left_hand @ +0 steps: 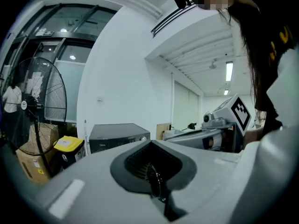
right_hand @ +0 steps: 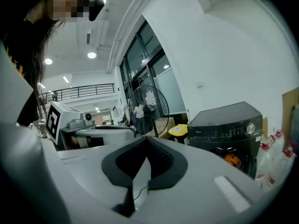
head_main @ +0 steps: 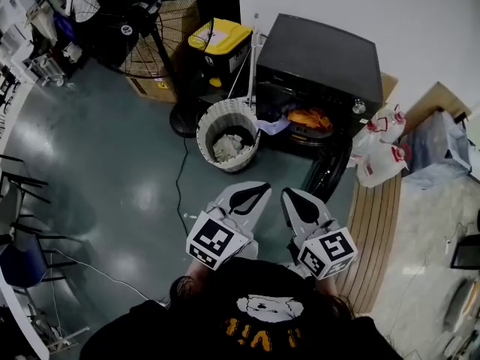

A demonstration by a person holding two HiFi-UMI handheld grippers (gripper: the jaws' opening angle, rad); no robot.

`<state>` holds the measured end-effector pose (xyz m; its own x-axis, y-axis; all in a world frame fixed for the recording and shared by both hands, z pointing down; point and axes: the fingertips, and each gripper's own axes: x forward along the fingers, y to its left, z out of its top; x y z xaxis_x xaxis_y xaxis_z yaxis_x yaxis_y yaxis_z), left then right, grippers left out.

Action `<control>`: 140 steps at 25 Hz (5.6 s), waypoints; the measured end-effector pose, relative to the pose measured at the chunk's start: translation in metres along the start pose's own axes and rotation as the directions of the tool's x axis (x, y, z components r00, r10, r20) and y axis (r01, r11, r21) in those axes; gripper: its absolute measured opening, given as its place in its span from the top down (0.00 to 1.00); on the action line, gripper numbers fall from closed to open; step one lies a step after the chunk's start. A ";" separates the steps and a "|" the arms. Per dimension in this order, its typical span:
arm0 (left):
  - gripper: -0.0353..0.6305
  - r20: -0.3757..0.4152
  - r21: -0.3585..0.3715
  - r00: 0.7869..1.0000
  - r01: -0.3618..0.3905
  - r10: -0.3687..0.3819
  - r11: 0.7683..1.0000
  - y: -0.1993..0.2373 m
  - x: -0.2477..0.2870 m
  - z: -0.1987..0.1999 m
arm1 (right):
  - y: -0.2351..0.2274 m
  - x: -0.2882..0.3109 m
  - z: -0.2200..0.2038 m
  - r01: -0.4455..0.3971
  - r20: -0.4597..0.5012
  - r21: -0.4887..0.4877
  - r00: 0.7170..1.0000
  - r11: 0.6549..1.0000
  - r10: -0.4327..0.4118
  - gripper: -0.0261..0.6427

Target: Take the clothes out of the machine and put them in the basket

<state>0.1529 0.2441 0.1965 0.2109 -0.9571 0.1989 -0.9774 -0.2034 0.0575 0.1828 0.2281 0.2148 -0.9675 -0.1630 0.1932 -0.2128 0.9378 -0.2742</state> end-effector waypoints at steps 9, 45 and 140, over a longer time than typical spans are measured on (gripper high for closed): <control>0.94 -0.004 0.022 0.999 0.042 -0.042 0.999 0.062 -0.004 -0.004 | 0.001 0.057 0.001 0.059 0.002 0.033 0.998 0.998 -0.059 0.92; 0.94 -0.075 0.040 0.995 0.071 -0.068 0.997 0.188 0.104 -0.001 | -0.130 0.167 0.029 0.163 -0.024 0.059 0.987 0.985 -0.162 0.92; 0.93 -0.557 0.218 0.688 0.661 -0.465 0.718 0.264 0.393 -0.329 | -0.624 0.298 -0.344 0.615 -0.045 0.615 0.651 0.492 -0.758 0.50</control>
<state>-0.0175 -0.1178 0.6121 0.6077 -0.4491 0.6550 -0.5650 -0.8241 -0.0409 0.0742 -0.3004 0.7677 -0.4627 -0.8028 0.3760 -0.7842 0.1729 -0.5959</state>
